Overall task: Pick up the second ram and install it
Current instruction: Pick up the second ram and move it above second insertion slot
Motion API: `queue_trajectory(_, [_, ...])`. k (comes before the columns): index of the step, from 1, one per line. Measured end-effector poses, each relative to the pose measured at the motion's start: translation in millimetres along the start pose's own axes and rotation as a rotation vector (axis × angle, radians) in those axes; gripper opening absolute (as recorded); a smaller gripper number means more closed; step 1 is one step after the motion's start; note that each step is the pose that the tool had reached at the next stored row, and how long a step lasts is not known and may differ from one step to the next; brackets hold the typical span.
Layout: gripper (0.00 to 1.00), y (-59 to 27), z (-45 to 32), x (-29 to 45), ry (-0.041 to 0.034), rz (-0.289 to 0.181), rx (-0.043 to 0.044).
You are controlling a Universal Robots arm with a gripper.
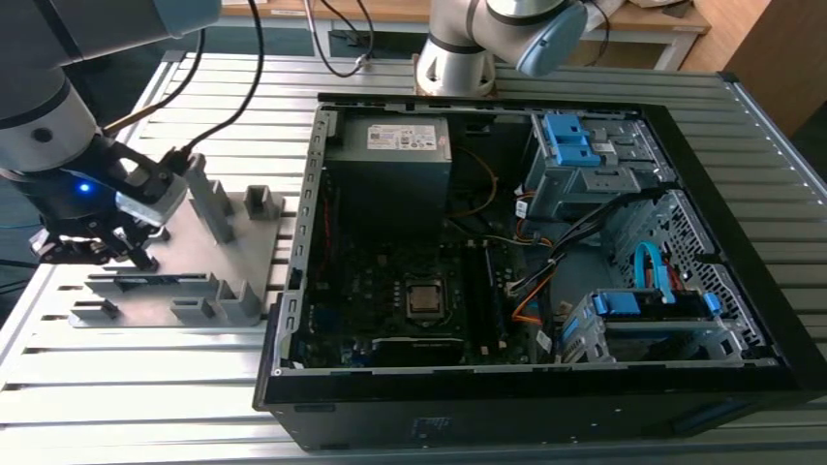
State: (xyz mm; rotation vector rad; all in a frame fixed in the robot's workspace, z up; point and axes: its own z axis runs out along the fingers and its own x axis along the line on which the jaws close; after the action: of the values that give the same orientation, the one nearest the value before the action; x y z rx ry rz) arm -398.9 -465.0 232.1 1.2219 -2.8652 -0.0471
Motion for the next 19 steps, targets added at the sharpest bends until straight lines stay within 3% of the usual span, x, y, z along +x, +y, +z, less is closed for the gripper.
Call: queue_trajectory(19, [0.10,0.0,0.0,0.0,0.0037,-0.097,0.0012])
